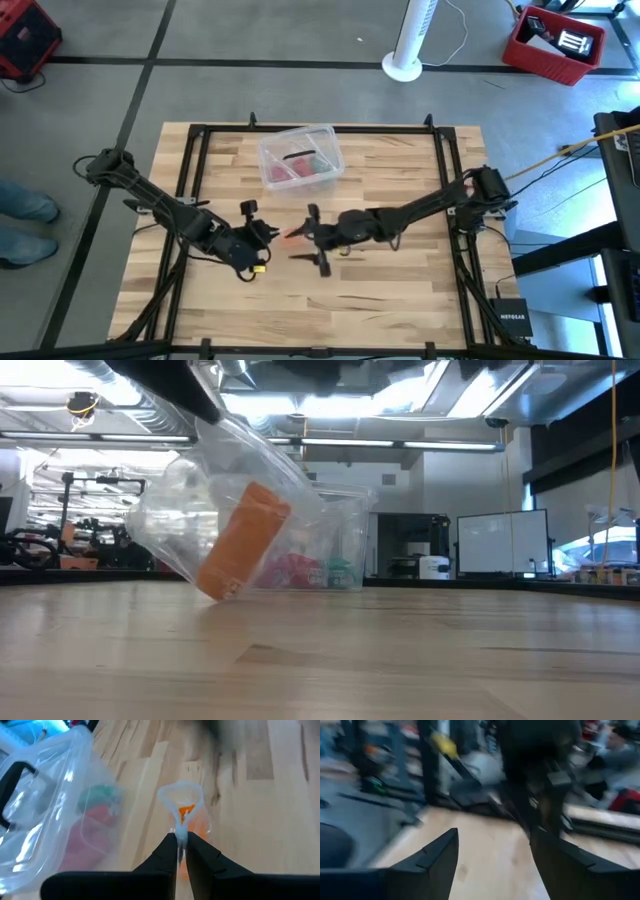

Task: Roll bandage
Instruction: Close the transparent zip bag

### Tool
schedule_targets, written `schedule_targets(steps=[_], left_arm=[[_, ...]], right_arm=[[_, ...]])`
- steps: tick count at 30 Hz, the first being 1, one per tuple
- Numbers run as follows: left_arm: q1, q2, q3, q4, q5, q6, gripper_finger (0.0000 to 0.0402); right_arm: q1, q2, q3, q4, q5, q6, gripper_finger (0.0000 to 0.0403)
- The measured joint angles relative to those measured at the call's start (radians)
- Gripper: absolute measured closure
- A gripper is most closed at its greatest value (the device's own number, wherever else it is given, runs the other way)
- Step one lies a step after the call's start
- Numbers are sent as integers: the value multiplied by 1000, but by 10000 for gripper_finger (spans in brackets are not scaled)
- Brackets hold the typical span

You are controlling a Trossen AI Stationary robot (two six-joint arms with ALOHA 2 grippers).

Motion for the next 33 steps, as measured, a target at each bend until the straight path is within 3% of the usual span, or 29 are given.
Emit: schedule_targets(steps=[4,10,33], left_arm=[[-2,-2,-1,35,63,86,382],[15,-8,-1,37,69,69,378],[16,-8,-1,37,69,26,377]], right_arm=[[-11,53,-4,-14,117,-26,159],[-1,57,-1,-35,61,-22,159],[-11,94,-1,-31,84,-21,159]])
